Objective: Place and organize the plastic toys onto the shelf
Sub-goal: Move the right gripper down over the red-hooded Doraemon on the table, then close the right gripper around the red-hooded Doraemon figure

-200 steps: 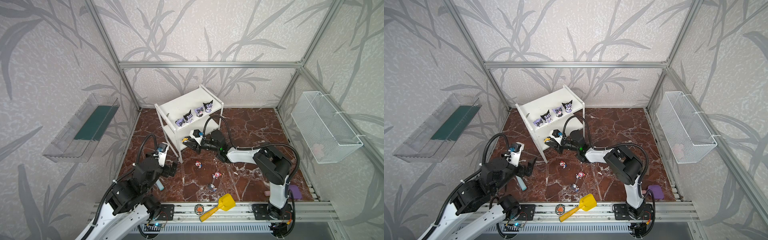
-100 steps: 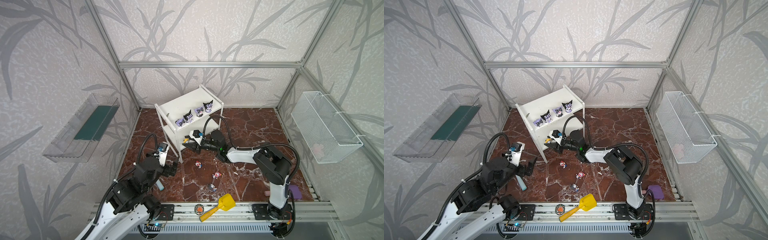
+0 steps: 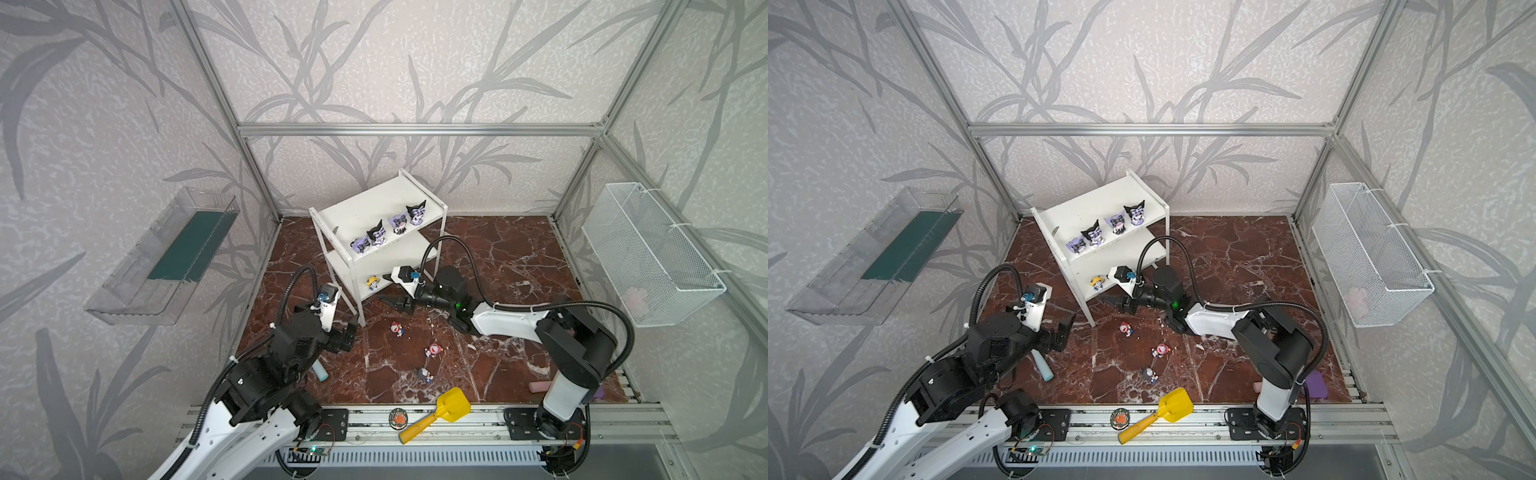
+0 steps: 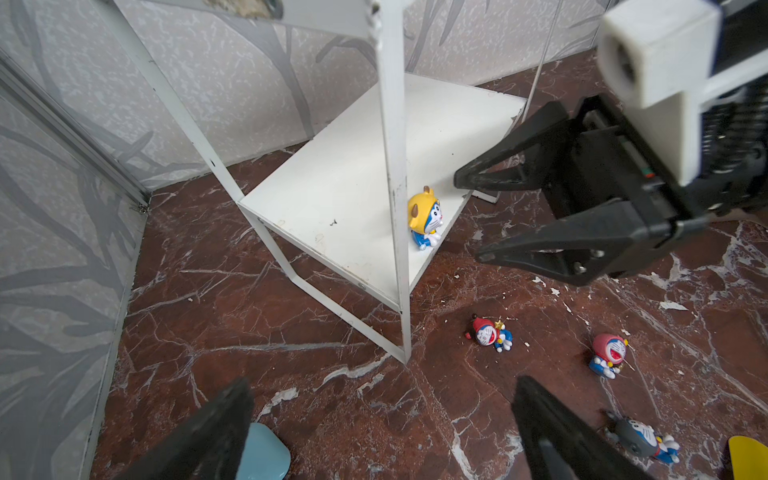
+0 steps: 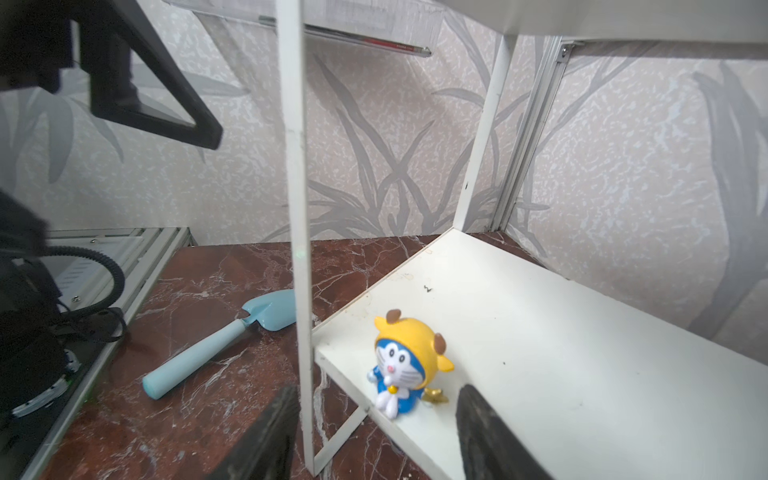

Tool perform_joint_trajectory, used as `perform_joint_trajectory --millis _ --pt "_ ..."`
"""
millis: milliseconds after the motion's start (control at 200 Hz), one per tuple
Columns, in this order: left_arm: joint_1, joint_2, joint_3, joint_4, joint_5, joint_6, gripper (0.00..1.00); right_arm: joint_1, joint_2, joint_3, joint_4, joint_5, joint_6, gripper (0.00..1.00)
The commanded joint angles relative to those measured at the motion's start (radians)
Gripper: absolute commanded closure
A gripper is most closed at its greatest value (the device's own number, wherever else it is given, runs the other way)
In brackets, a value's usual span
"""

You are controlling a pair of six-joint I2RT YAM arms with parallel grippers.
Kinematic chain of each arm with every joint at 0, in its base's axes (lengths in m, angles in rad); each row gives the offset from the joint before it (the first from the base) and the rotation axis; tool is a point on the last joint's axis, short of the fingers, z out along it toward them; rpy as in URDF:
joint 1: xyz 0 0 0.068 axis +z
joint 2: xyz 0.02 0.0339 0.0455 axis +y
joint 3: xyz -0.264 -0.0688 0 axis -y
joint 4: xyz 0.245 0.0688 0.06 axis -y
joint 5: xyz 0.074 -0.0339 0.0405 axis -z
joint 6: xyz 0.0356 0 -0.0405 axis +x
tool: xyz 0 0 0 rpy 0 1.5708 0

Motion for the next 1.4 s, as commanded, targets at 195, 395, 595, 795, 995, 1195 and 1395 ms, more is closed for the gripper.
perform_joint_trajectory --millis 195,395,595,795,995,1195,1395 --pt "0.006 0.008 -0.005 0.008 0.011 0.007 0.01 0.017 -0.221 -0.198 -0.231 0.098 -0.006 0.38" --pt "0.006 -0.001 -0.008 0.01 0.017 0.007 0.01 0.043 -0.182 -0.25 -0.267 0.135 0.054 0.43" --pt "0.005 -0.011 -0.013 0.011 0.018 0.007 0.01 0.095 -0.094 -0.157 -0.432 0.212 0.053 0.45" --pt "0.007 -0.012 -0.013 0.012 0.023 0.007 0.01 0.106 0.005 -0.097 -0.489 0.264 0.072 0.45" --pt "0.008 -0.024 -0.014 0.016 0.024 0.01 0.01 0.107 0.095 -0.039 -0.524 0.286 0.084 0.48" --pt "0.009 -0.042 -0.022 0.025 0.02 0.013 0.01 0.107 0.131 0.009 -0.57 0.291 0.07 0.49" --pt "0.011 -0.042 -0.021 0.023 0.019 0.013 0.01 0.108 0.163 0.058 -0.612 0.291 0.059 0.5"
